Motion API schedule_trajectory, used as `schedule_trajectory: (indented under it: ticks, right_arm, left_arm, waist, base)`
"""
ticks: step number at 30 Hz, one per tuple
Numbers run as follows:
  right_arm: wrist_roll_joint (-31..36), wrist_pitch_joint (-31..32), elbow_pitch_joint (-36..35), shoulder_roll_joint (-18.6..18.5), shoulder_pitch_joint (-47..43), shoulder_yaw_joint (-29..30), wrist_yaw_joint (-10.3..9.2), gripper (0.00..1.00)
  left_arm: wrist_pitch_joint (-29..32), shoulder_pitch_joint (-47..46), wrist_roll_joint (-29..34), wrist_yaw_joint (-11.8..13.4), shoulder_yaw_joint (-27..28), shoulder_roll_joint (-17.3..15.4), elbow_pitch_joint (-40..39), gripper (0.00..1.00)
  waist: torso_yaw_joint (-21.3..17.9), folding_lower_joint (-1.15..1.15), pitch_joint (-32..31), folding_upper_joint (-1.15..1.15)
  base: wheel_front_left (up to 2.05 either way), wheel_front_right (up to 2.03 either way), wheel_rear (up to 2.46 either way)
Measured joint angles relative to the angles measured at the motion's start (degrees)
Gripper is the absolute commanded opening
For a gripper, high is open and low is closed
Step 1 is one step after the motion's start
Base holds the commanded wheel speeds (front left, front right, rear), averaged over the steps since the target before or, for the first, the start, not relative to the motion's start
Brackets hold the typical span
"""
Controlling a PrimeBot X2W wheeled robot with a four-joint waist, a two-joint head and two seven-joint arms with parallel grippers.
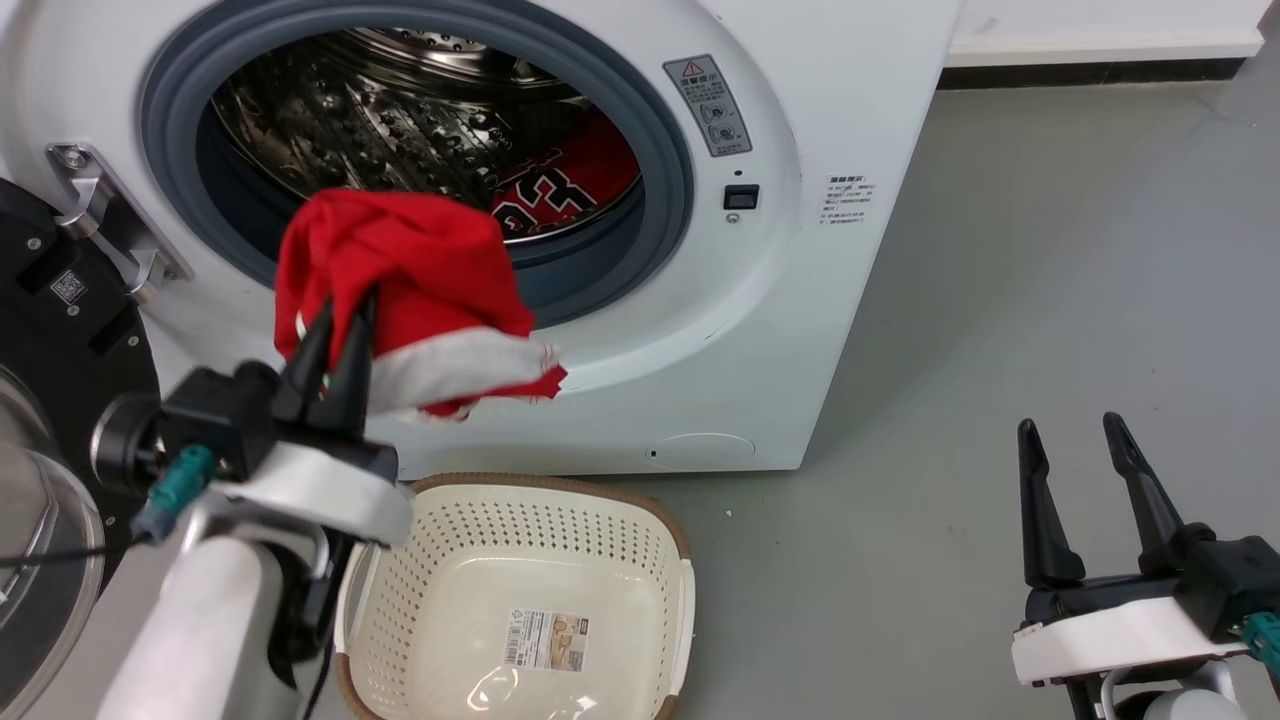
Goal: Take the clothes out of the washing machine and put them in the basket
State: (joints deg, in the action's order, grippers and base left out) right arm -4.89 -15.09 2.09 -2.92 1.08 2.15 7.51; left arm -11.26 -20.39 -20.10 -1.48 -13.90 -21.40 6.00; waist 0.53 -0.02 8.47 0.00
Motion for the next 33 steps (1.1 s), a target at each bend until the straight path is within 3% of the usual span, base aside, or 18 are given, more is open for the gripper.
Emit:
schedule_trajectory:
  ticks: [5, 9, 22, 33]
  right_arm:
    - [0.0, 0.0, -0.2, 0.0, 0.1, 0.4, 0.00, 1.00]
    - [0.0, 0.0, -0.2, 0.0, 0.6, 0.0, 0.00, 1.00]
    - [0.9, 0.0, -1.3, 0.0, 4.7, -1.6, 0.01, 1.00]
    - [0.2, 0.0, -2.3, 0.0, 7.8, -2.5, 0.01, 1.00]
  left_arm:
    - [3.3, 6.2, 0.3, 1.0, -2.1, -0.4, -1.9, 0.00]
    - [4.5, 7.9, 0.3, 0.5, -3.8, -0.4, 1.7, 0.00]
    - [6.3, 1.4, -0.7, -3.5, -9.0, 3.8, 28.6, 0.00]
    - [4.4, -11.5, 0.5, -4.7, -11.4, 6.0, 49.3, 0.00]
  waist:
    - [0.2, 0.01, 1.1, 0.00]
    - [-0.1, 0.02, 3.0, 0.00]
    - [-3.5, 0.03, 13.2, 0.00]
    - [-8.5, 0.03, 23.9, 0.00]
  base:
    - [0.00, 0.00, 0.00]
    - [0.00, 0.00, 0.00]
    - [0.00, 0.00, 0.00]
    - [0.00, 0.00, 0.00]
